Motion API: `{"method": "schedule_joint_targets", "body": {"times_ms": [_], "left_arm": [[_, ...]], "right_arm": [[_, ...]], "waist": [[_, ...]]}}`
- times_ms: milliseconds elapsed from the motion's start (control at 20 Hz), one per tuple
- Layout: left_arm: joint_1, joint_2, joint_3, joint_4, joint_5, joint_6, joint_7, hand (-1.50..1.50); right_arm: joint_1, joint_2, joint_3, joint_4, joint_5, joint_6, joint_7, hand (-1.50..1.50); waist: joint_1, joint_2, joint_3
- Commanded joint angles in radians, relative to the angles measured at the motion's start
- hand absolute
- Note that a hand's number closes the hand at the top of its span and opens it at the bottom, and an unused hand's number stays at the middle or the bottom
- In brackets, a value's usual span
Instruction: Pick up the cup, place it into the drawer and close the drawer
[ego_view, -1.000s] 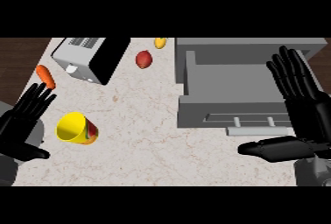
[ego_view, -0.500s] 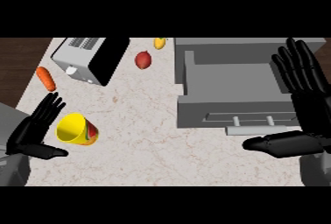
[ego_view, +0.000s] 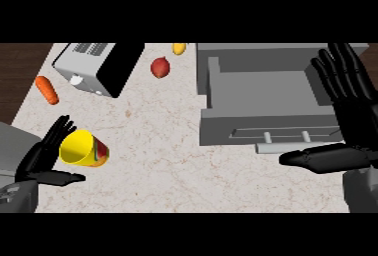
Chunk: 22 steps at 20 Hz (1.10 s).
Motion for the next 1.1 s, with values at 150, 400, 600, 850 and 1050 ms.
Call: {"method": "schedule_joint_targets", "body": {"times_ms": [150, 400, 600, 850, 1050], "left_arm": [[-0.020, 0.008, -0.007, 0.095, -0.021, -0.098, -0.186, -1.50], [-0.058, -0.053, -0.017, 0.127, -0.035, -0.025, -0.197, -1.50], [-0.069, -0.080, -0.035, 0.128, -0.051, -0.020, -0.228, -1.50], [-0.091, -0.047, -0.027, 0.159, -0.046, -0.074, -0.232, -1.50], [-0.094, -0.086, -0.040, 0.159, -0.050, -0.093, -0.237, -1.50]], "right_arm": [[0.002, -0.003, 0.003, -0.008, -0.003, 0.012, -0.008, -1.50], [-0.031, -0.002, -0.008, 0.015, -0.015, 0.005, 0.016, -1.50], [-0.029, 0.003, 0.008, 0.018, -0.011, 0.011, 0.016, -1.50], [-0.032, -0.017, -0.016, 0.016, -0.016, 0.020, 0.007, -1.50], [-0.017, -0.021, -0.013, 0.023, 0.007, 0.021, -0.011, -1.50]], "waist": [[-0.008, 0.003, -0.004], [-0.012, 0.007, -0.005], [-0.009, 0.005, -0.004], [-0.012, 0.006, -0.004], [-0.013, 0.009, -0.005]]}}
